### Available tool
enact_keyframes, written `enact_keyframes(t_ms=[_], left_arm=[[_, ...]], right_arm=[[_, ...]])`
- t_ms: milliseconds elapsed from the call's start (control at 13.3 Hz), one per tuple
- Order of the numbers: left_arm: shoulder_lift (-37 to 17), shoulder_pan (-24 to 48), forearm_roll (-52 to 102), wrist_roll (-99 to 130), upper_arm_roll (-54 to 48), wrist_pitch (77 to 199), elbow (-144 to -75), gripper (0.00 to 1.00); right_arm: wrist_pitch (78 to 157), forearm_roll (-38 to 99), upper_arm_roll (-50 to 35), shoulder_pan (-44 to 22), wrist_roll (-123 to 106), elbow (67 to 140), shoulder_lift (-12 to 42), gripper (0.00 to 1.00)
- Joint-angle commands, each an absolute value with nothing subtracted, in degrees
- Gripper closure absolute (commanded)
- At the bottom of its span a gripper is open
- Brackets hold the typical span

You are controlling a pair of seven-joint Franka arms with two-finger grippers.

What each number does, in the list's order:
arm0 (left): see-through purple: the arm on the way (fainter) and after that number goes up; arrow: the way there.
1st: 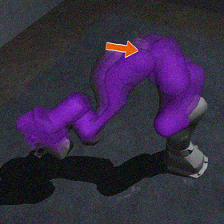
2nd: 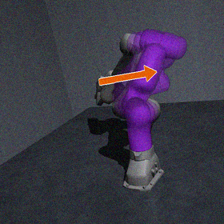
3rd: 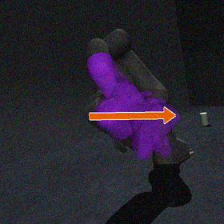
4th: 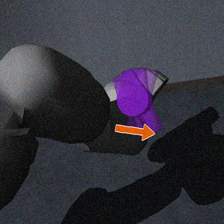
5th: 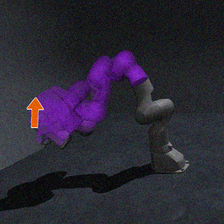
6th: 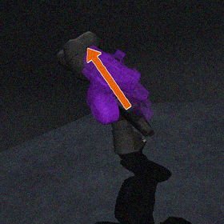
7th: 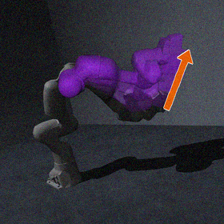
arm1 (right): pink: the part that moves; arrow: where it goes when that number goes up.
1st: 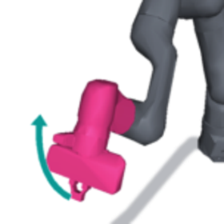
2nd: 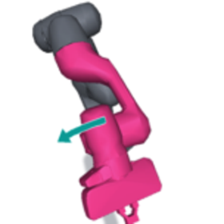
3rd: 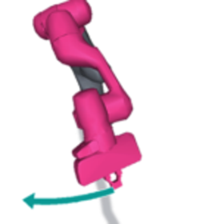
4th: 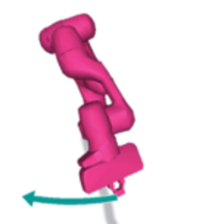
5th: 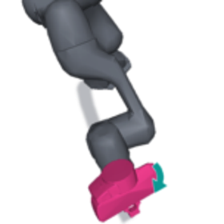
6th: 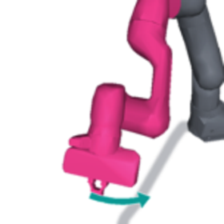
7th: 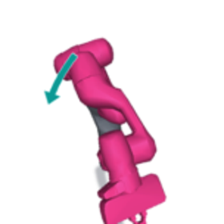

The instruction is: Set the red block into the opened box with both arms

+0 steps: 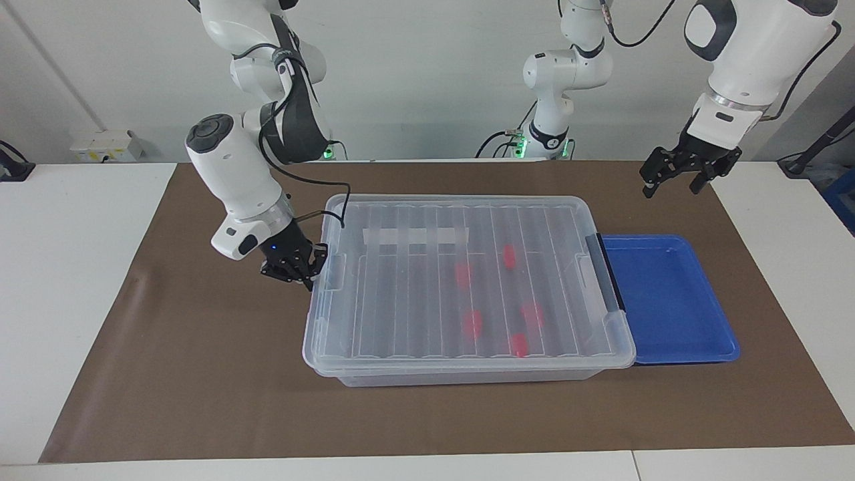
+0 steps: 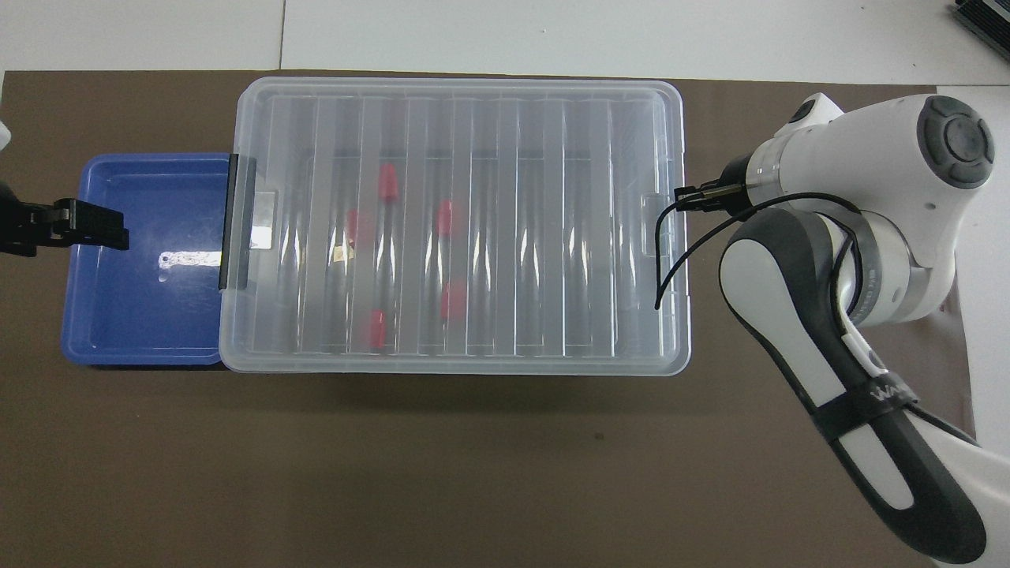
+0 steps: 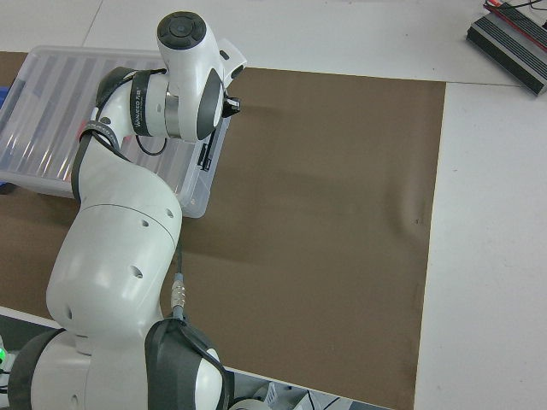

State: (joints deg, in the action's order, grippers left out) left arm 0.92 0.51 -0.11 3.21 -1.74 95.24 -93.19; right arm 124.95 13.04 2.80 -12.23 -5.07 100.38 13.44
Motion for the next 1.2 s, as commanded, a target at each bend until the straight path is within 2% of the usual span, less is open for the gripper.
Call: enact_keyframes(t_ms=[0,375,450,525,600,975,1125], left_arm=[[1.2,2.2,0.4,2.6,-0.3,93.8,-92.4,0.0],[1.2,1.5,0.6,2.6,-0.5,93.7,-92.3,0.0],[1.2,1.6,0.5,2.6,-0.5,93.6,-92.3,0.0],[1.2,1.6,0.5,2.6,-0.5,93.4,-92.3,0.0],[1.2,1.6,0.5,2.6,-0.5,92.6,-92.3,0.0],[1.7,1.8,0.6,2.9,-0.9,92.5,-92.1,0.0],[1.7,1.8,0.7,3.0,-0.9,92.5,-92.1,0.0]], right_arm=[[122.3,7.7,3.0,-10.2,-6.9,99.0,13.2,1.0],[110.9,-1.5,3.6,-8.7,-2.7,96.7,8.1,1.0],[108.0,-2.4,3.6,-8.6,-0.2,96.2,6.5,0.96],[105.3,-2.5,3.7,-8.6,3.2,96.2,4.9,0.23],[102.8,-2.6,3.9,-8.5,7.0,96.2,3.2,0.0],[87.1,-0.7,4.3,-3.4,8.4,93.0,-4.2,0.0],[84.1,1.7,4.7,-1.2,8.6,91.4,-4.6,0.0]])
